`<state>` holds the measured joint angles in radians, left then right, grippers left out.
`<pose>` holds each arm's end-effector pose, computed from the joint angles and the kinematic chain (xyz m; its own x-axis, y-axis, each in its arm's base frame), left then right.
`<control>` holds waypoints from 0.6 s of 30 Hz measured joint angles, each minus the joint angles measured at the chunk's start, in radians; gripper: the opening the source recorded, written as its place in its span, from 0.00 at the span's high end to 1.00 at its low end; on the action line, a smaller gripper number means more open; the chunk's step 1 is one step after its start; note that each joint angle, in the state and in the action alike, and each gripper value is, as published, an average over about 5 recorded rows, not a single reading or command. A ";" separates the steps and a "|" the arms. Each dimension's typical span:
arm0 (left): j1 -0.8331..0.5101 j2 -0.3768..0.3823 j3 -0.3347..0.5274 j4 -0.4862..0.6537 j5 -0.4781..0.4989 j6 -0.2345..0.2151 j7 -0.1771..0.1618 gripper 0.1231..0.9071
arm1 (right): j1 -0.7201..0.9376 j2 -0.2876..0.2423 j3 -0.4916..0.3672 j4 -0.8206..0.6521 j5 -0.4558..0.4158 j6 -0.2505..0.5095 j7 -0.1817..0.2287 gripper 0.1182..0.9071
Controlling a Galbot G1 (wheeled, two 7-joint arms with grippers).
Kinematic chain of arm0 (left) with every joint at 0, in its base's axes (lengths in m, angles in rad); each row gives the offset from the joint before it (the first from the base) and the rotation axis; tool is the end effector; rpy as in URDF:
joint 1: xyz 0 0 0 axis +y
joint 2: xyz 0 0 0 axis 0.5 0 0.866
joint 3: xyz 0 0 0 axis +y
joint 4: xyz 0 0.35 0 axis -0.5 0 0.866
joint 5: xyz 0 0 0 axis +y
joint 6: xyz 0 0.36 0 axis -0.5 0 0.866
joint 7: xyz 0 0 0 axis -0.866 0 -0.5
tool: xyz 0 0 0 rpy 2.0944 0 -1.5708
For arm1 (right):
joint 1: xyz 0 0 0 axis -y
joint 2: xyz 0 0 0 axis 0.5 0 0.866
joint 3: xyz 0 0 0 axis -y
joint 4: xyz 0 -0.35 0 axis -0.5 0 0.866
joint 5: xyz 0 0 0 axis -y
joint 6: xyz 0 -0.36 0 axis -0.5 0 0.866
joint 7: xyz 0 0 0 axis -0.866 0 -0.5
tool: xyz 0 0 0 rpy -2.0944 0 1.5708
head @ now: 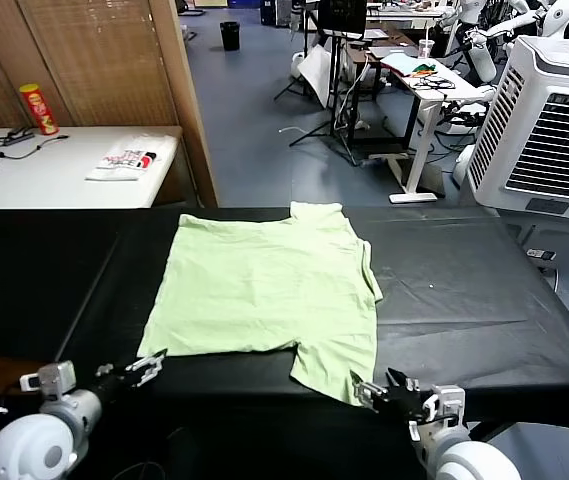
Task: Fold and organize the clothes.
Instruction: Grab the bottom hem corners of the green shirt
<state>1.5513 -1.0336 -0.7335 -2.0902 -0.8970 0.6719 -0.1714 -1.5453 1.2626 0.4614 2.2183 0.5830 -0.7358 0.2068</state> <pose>0.2126 0.1436 -0.2473 -0.7912 0.1143 0.6008 -0.0277 0.9747 -0.2219 0.1887 -0.0233 -0.2529 -0.7695 -0.2115 0.6026 -0.0987 0.9716 0.2150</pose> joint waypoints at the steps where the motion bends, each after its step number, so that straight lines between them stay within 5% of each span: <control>1: -0.001 0.000 0.000 0.001 0.001 0.001 0.001 0.14 | 0.000 0.001 -0.001 -0.002 0.000 0.000 0.001 0.23; 10: -0.005 -0.003 0.001 0.010 0.010 0.009 0.000 0.18 | -0.003 0.008 -0.004 -0.010 -0.002 0.001 0.010 0.79; 14: -0.007 -0.005 0.003 0.017 0.009 0.012 0.000 0.40 | -0.013 0.011 -0.003 0.001 -0.007 0.000 0.013 0.98; 18: -0.007 -0.005 0.004 0.017 0.009 0.008 -0.002 0.70 | -0.030 0.015 0.002 0.023 -0.017 -0.001 0.028 1.00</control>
<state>1.5448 -1.0388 -0.7300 -2.0737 -0.8880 0.6803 -0.1737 -1.5758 1.2773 0.4636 2.2409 0.5659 -0.7367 0.2351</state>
